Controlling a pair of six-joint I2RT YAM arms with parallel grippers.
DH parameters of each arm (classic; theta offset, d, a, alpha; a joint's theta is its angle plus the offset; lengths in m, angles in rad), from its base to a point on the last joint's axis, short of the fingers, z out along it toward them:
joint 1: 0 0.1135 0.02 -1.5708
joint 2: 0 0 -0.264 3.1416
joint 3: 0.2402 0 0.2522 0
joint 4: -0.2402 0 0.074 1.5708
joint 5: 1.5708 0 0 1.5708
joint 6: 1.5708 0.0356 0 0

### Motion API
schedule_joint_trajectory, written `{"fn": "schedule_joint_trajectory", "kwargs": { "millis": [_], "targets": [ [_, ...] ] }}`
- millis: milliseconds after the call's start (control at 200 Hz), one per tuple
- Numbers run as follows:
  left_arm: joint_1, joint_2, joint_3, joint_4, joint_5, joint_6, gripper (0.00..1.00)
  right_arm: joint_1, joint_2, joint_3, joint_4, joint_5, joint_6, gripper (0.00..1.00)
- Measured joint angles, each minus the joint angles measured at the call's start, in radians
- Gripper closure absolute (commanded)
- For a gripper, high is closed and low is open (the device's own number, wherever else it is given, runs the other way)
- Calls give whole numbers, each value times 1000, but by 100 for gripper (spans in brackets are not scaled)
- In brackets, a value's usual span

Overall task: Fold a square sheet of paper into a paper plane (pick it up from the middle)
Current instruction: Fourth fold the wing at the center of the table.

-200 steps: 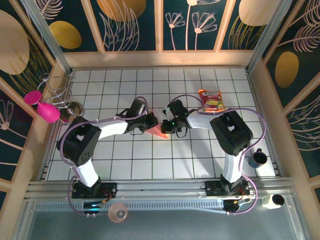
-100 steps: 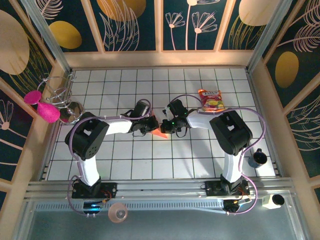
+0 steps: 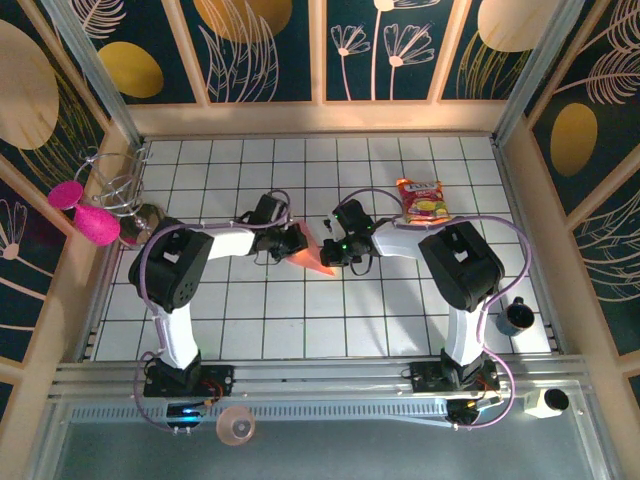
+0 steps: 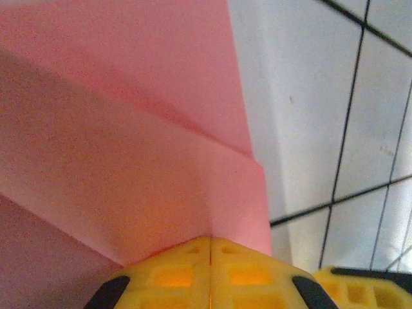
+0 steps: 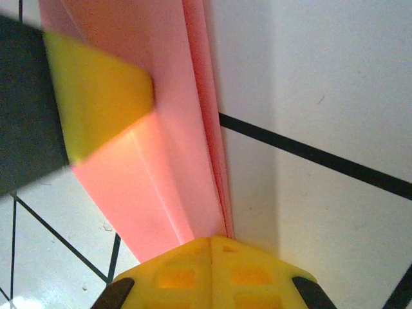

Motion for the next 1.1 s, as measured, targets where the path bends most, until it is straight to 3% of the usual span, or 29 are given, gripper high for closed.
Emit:
{"fn": "schedule_joint_trajectory", "kwargs": {
  "millis": [425,726,996,1101],
  "targets": [
    [149,61,115,-95,10,109,92,3,4,-2,48,40,1,100],
    [255,62,140,-105,-101,161,91,3,-3,-20,75,36,17,100],
    [264,-29,68,-95,-132,158,87,-2,-64,-84,55,-49,116,99],
    [249,-126,10,-80,-133,130,84,-5,-100,-101,14,-91,185,90]
  ]
}}
